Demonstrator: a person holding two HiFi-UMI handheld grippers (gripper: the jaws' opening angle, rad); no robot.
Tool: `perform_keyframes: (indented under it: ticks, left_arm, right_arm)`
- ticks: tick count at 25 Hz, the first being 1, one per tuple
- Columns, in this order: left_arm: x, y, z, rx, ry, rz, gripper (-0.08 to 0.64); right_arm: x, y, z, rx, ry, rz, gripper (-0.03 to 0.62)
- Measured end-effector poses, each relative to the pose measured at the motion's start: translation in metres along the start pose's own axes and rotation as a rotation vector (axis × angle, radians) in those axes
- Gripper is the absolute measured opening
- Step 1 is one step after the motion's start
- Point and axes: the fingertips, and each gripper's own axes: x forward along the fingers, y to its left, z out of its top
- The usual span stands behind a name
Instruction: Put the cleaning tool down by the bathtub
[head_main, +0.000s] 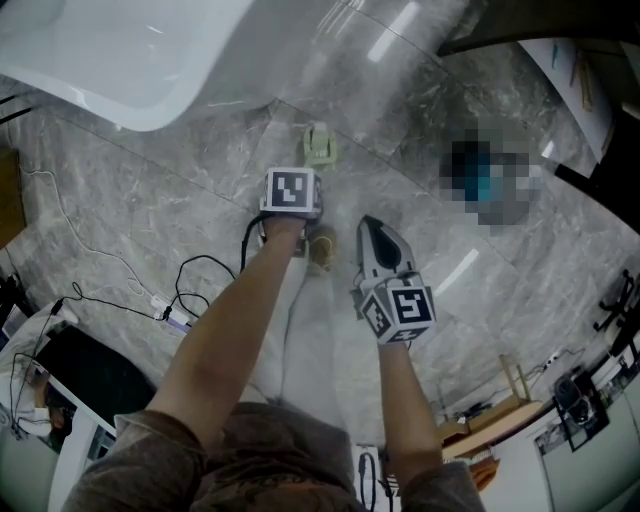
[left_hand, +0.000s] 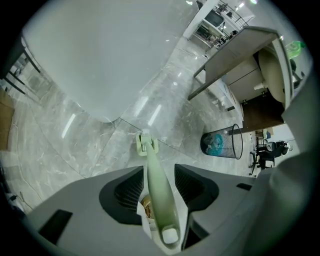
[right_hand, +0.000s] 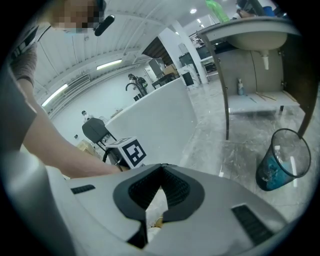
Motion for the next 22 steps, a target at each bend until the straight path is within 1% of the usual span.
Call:
perform_keyframes:
  ticks: [2,6,8,10,11,12,14,17,22]
  left_arm:
    - [-0.011,0.001,0.0,-0.002,-0.007,0.004,0.206]
    - [-0.038,-0.011,0.002,-0.022,-0.032,-0.049,0.204]
    - [-0.056,-0.01,0.005,-0.009,-0.049,-0.041,0.19]
    - [-0.077,-0.005,0.005,0.018,-0.064,0.0,0.134]
    - [-0.087,-0.004,0.004,0.03,-0.063,0.018,0.084]
    - [-0.096,-0.006,0.002,0.038,-0.06,0.021,0.052]
    - [-0.114,-0.013,0.0,0.051,-0.069,0.003,0.002]
    - [-0.143,-0.023,-0.003,0.057,-0.098,-0.033,0.002]
    - [-0.201,-0.027,-0.013,0.057,-0.137,-0.039,0.002]
  right_arm:
    - [-0.003,0.005,0.006,-0.004,-0.004,0.002,0.0]
    - [-0.012,0.018,0.024,-0.007,-0.017,0.006,-0.001]
    - [-0.018,0.026,0.035,-0.012,-0.02,0.009,0.0]
    - [-0.027,0.034,0.046,-0.016,-0.022,0.011,-0.002]
    - [-0.032,0.037,0.051,-0.019,-0.022,0.012,-0.001]
    - [-0.036,0.04,0.057,-0.021,-0.023,0.012,0.0]
    - [-0.046,0.046,0.066,-0.021,-0.024,0.011,0.0]
    - [-0.062,0.056,0.078,-0.018,-0.022,0.006,-0.001]
    - [-0.09,0.078,0.097,-0.012,-0.014,0.003,0.0]
